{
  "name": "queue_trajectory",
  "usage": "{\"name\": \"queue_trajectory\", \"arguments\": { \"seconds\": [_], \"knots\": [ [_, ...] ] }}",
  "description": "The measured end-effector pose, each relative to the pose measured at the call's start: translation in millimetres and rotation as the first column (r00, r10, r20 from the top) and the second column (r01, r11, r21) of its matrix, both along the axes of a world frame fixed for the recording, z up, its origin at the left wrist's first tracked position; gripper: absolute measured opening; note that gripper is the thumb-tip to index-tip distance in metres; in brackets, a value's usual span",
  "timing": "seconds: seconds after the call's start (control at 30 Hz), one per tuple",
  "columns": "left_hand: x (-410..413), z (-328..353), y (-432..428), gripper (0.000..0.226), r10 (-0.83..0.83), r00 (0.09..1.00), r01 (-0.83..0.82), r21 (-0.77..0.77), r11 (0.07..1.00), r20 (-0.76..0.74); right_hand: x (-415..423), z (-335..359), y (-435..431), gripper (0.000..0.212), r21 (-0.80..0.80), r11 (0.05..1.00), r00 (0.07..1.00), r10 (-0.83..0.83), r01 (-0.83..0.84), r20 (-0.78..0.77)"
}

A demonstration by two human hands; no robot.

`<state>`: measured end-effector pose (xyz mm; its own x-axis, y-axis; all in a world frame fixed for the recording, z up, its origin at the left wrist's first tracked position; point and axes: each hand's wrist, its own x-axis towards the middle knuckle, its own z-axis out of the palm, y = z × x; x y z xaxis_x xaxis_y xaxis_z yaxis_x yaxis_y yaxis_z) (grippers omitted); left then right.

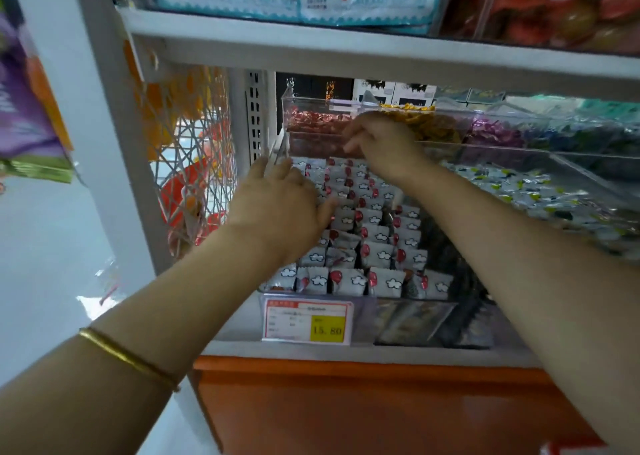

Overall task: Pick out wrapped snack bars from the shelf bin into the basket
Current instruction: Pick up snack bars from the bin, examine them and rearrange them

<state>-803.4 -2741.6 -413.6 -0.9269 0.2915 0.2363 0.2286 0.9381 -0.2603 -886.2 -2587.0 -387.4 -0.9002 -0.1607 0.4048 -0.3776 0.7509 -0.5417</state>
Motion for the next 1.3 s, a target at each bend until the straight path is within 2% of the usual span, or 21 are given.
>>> {"name": "queue_trajectory", "arguments": {
  "seconds": [0.1, 0.2, 0.3, 0.4, 0.5, 0.6, 0.67, 0.77, 0.9, 0.93, 1.0, 1.07, 1.17, 1.3],
  "knots": [
    [20, -8, -1, 0.062, -0.017, 1.000, 0.019, 0.149, 0.989, -0.018, 54, -11, 15, 0.025, -0.110, 0.994, 1.000, 0.009, -0.009, 0.001],
    [42, -17, -3, 0.055, -0.037, 0.998, 0.049, 0.271, 0.961, -0.048, 105, -27, 17, 0.022, -0.101, 0.995, 0.999, 0.026, -0.023, 0.023],
    [61, -27, -1, 0.054, -0.037, 0.998, 0.054, 0.351, 0.935, -0.055, 140, -39, 10, 0.019, 0.117, 0.992, 0.999, 0.050, -0.051, 0.004],
    [77, -38, 2, 0.055, -0.035, 0.999, 0.048, 0.383, 0.923, -0.041, 157, -45, 2, 0.020, 0.360, 0.933, 0.988, 0.074, -0.022, -0.133],
    [82, -44, 1, 0.056, -0.047, 0.998, 0.058, 0.411, 0.910, -0.037, 160, -46, -1, 0.019, 0.417, 0.906, 0.981, 0.015, 0.069, -0.195],
    [85, -46, -1, 0.057, -0.078, 0.996, 0.087, 0.461, 0.883, -0.038, 160, -48, -4, 0.013, 0.404, 0.911, 0.979, 0.005, 0.080, -0.205],
    [88, -47, -2, 0.059, -0.096, 0.995, 0.096, 0.489, 0.867, -0.026, 161, -48, -4, 0.009, 0.308, 0.949, 0.974, 0.009, 0.062, -0.224],
    [95, -44, 2, 0.066, -0.093, 0.995, 0.103, 0.550, 0.829, -0.047, 166, -37, -1, 0.010, 0.004, 0.999, 0.970, -0.034, 0.036, -0.242],
    [105, -30, 8, 0.060, -0.055, 0.979, 0.180, 0.698, 0.693, -0.198, 180, -16, 13, 0.007, -0.359, 0.933, 0.955, -0.104, -0.003, -0.277],
    [107, -25, 7, 0.056, -0.054, 0.971, 0.210, 0.720, 0.661, -0.234, 184, -13, 18, 0.009, -0.477, 0.879, 0.964, -0.119, -0.009, -0.237],
    [111, -18, 6, 0.045, -0.083, 0.961, 0.262, 0.775, 0.575, -0.264, 193, -9, 27, 0.012, -0.712, 0.702, 0.987, -0.112, -0.004, -0.115],
    [116, -14, 6, 0.042, -0.153, 0.965, 0.262, 0.854, 0.450, -0.215, 200, -7, 33, 0.014, -0.857, 0.514, 0.998, -0.066, 0.032, -0.002],
    [122, -11, 9, 0.036, -0.245, 0.961, 0.190, 0.947, 0.260, -0.126, 208, -10, 36, 0.015, -0.942, 0.323, 0.995, 0.024, 0.087, 0.100],
    [118, -11, 11, 0.039, -0.277, 0.961, 0.013, 1.000, -0.022, -0.018, 214, -18, 35, 0.011, -0.978, 0.186, 0.968, 0.213, 0.096, 0.135]
  ]
}}
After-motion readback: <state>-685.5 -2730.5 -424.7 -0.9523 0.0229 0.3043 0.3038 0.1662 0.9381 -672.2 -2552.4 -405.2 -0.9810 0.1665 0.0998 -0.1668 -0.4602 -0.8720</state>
